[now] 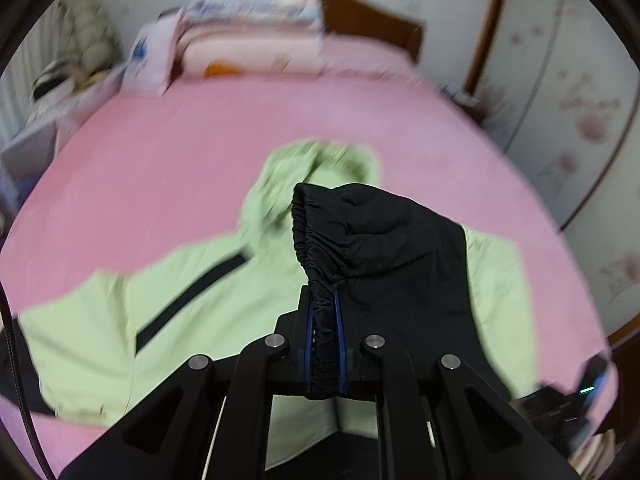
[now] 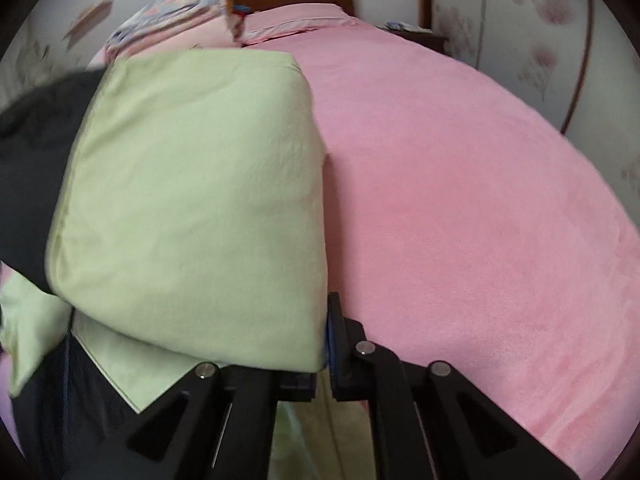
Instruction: Fold large clothes
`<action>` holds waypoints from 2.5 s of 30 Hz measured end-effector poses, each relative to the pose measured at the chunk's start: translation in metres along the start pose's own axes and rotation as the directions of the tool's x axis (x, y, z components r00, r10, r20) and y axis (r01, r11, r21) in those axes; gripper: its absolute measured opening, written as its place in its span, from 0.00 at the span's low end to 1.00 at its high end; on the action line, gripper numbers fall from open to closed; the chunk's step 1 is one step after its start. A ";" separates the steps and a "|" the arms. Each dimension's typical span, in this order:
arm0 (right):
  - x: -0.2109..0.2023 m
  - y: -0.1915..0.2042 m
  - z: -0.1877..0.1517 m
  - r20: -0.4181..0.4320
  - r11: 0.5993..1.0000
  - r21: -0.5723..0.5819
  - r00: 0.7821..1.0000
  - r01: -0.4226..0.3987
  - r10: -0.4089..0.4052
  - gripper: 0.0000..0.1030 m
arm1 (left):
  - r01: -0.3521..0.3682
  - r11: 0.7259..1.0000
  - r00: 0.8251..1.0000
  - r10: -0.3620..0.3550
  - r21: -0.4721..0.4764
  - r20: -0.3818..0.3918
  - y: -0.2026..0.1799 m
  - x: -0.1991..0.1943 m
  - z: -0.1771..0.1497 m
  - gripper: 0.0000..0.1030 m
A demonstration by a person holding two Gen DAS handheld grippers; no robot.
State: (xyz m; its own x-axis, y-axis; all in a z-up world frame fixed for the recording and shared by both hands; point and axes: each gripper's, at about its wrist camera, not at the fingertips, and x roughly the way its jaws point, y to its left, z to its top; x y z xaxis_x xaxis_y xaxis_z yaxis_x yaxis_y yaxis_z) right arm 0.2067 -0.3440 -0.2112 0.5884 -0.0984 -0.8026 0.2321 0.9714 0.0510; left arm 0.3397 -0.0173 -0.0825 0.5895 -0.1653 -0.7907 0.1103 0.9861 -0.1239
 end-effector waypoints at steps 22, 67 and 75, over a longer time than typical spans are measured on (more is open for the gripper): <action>-0.048 0.028 -0.016 -0.028 0.993 -0.110 0.999 -0.048 0.046 0.18 | -0.171 0.982 0.969 0.154 -0.074 -0.193 0.096 0.093 -0.086 0.27; -0.043 0.074 -0.006 -0.128 0.995 0.009 0.987 -0.100 0.100 0.15 | -0.032 0.998 0.993 0.025 -0.062 -0.119 0.021 0.039 -0.079 0.88; -0.101 0.093 -0.022 -0.110 0.988 0.009 0.982 -0.151 0.152 0.16 | -0.008 0.997 0.994 -0.001 -0.081 -0.111 0.004 -0.034 -0.104 0.92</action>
State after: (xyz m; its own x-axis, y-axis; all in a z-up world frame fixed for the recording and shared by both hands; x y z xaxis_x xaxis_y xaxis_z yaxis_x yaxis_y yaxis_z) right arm 0.1518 -0.2392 -0.1381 0.5277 0.0744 -0.8462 0.1475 0.9730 0.1775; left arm 0.2367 -0.0058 -0.1187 0.4969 -0.1641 -0.8521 0.0405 0.9853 -0.1662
